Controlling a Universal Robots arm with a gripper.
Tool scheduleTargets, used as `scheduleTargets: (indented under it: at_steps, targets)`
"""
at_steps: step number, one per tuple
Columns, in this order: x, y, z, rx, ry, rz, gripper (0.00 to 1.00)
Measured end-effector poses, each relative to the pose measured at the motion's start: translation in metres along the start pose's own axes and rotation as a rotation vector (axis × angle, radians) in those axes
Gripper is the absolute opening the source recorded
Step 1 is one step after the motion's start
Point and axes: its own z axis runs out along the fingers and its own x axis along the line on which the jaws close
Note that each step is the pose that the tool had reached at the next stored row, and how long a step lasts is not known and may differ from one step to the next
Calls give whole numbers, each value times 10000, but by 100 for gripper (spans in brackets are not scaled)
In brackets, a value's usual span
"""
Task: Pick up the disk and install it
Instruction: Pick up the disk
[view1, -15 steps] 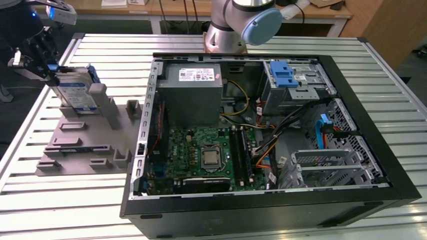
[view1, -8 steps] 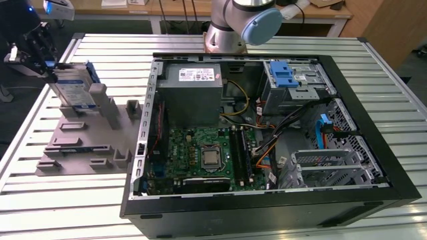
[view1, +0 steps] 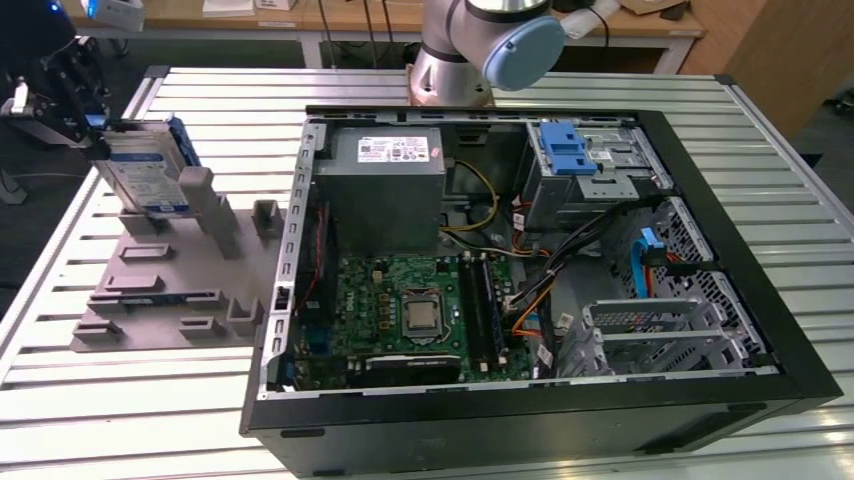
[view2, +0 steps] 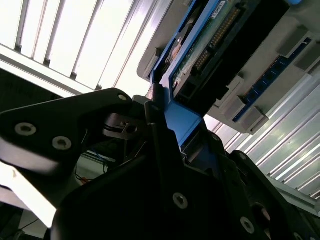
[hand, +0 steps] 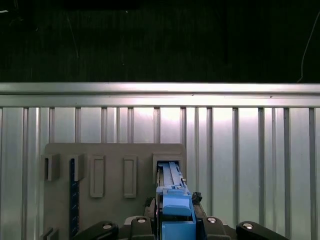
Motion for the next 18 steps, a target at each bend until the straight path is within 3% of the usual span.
scheduleTargets:
  at_steps: [18]
  targets:
    - [-1, 1, -56, -4, 2, 0, 36]
